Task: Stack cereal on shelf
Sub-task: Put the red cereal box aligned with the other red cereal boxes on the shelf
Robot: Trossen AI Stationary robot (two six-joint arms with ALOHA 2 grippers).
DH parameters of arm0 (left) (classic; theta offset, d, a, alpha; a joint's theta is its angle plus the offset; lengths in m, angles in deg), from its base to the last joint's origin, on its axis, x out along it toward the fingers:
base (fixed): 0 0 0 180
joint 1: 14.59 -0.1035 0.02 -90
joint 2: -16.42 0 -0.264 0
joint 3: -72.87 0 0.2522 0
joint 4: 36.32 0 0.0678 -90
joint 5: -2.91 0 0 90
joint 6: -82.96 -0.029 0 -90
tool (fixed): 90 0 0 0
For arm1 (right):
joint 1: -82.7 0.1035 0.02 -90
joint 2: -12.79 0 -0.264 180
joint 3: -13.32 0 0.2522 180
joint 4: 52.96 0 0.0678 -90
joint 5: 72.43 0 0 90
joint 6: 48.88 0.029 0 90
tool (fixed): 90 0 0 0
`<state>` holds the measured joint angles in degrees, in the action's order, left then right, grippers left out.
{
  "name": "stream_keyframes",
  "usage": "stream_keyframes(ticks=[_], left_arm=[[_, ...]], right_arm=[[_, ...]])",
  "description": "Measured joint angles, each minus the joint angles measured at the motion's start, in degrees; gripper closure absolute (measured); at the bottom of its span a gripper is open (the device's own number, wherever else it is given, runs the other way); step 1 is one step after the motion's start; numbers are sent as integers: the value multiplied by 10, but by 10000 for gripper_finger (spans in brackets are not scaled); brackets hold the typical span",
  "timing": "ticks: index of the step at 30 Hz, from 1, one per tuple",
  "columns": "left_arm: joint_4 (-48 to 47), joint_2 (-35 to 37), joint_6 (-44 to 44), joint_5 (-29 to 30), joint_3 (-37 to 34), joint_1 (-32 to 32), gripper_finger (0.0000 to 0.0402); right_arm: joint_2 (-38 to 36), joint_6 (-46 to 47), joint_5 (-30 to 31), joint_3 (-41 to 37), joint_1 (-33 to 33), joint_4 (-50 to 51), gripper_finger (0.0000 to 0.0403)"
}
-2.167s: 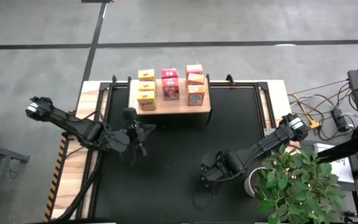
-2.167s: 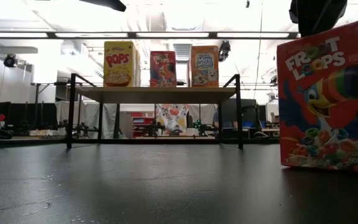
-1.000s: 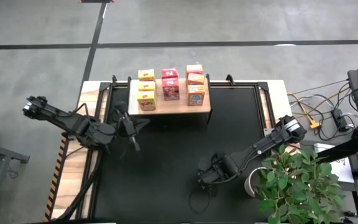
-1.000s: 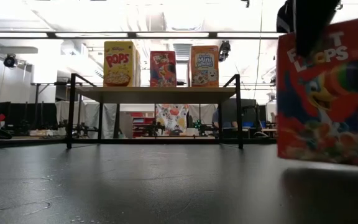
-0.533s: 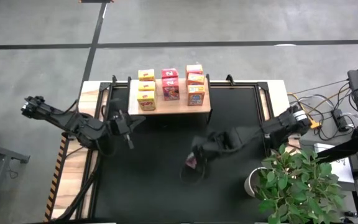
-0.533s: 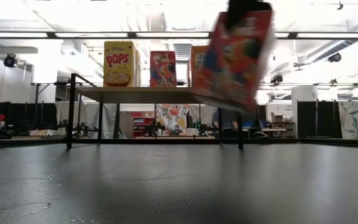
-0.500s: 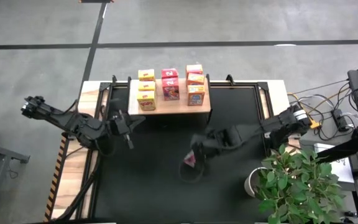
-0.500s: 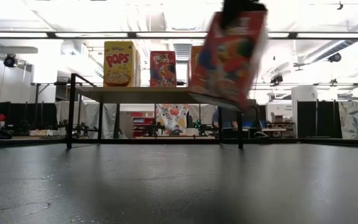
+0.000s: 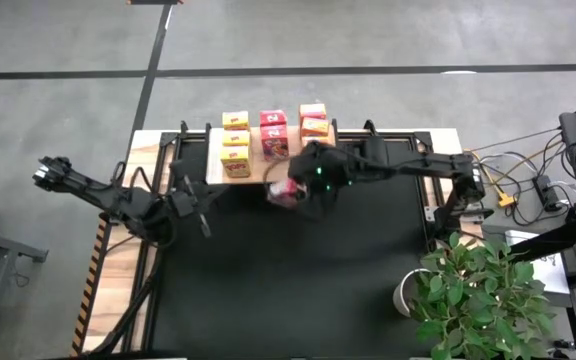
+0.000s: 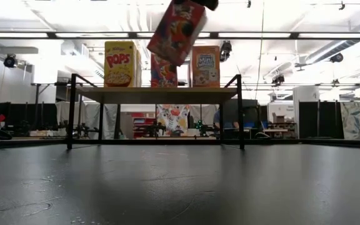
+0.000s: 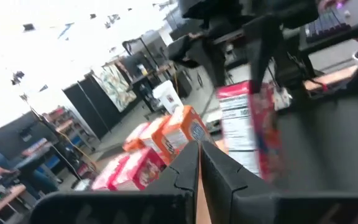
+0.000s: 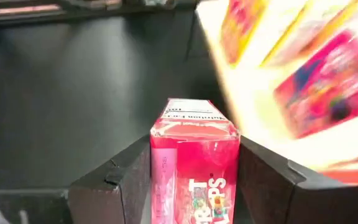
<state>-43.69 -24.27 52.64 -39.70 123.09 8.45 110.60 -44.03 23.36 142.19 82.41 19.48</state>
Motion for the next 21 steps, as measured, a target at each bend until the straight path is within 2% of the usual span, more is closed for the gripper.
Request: stream_keyframes(ticks=[4,9,14,21], left_arm=[[38,15,-31,1,-13,0,402],[40,24,-28,0,-15,0,402],[39,24,-27,0,-17,0,402],[37,23,-26,0,-18,0,402]], right_arm=[[22,-70,-1,56,-20,-2,200],[62,-150,4,101,-47,-11,200],[116,-222,49,128,-68,-16,200],[171,-256,55,182,-94,7,200]])
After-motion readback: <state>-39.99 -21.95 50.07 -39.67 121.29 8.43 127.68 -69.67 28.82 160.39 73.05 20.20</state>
